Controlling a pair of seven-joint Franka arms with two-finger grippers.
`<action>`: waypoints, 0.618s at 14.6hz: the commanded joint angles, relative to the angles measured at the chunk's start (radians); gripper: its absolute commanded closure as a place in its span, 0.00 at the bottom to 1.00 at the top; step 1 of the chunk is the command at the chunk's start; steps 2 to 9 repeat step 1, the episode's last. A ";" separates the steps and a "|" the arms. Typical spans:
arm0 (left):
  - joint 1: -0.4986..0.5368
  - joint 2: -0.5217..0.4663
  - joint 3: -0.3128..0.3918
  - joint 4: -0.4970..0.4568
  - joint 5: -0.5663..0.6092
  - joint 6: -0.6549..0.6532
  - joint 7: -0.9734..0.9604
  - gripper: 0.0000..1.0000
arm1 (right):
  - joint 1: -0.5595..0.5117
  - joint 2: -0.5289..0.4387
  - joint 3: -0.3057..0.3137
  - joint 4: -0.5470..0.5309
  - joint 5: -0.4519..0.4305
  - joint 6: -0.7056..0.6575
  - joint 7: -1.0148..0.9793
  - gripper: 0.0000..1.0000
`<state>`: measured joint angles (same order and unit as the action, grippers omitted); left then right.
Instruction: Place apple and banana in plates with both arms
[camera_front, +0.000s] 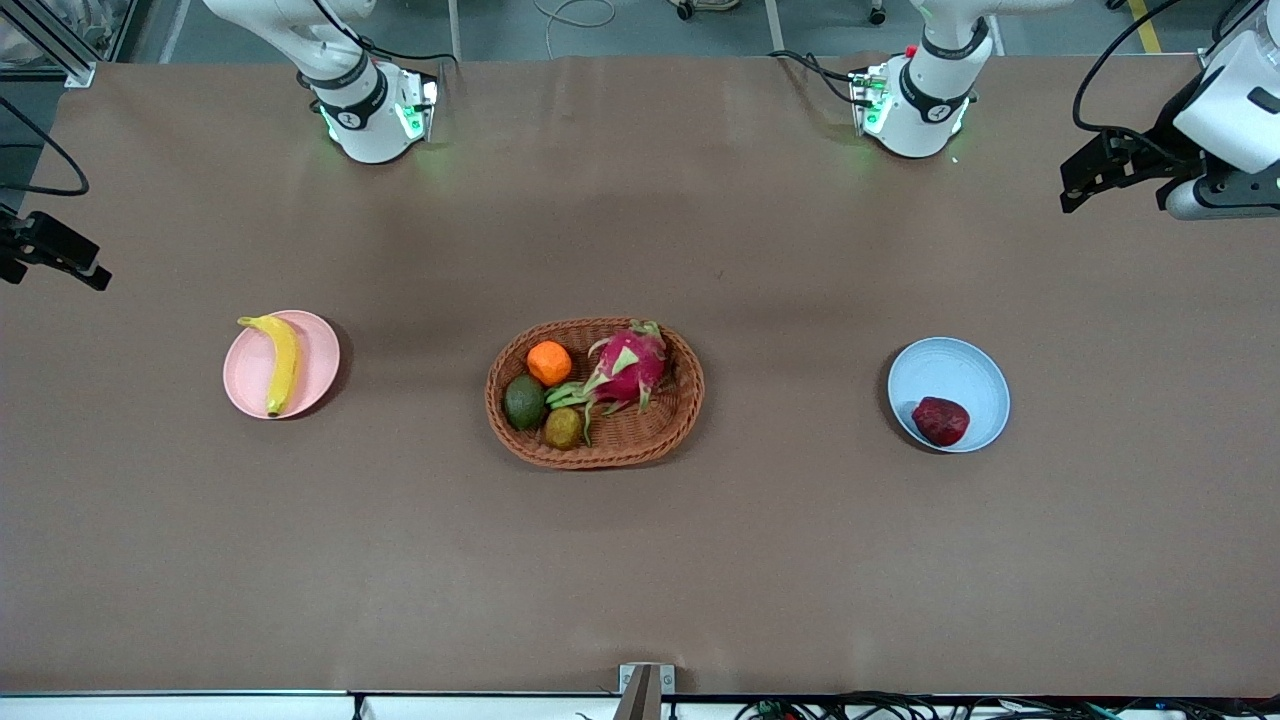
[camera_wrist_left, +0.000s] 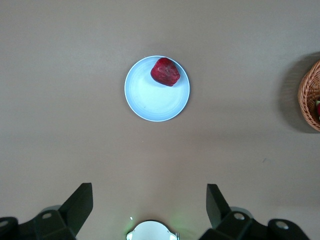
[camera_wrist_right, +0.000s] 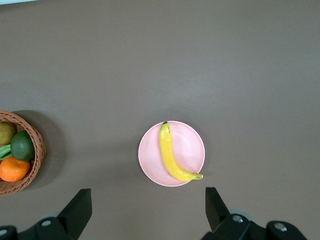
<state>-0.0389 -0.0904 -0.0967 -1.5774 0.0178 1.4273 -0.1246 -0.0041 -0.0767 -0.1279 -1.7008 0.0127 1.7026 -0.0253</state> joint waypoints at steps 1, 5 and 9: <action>0.008 -0.008 0.002 0.001 -0.012 -0.008 0.016 0.00 | 0.009 -0.064 0.002 -0.075 -0.019 0.029 -0.004 0.00; 0.008 -0.008 0.002 0.001 -0.012 -0.008 0.016 0.00 | 0.009 -0.064 0.002 -0.075 -0.019 0.029 -0.004 0.00; 0.008 -0.008 0.002 0.001 -0.012 -0.008 0.016 0.00 | 0.009 -0.064 0.002 -0.075 -0.019 0.029 -0.004 0.00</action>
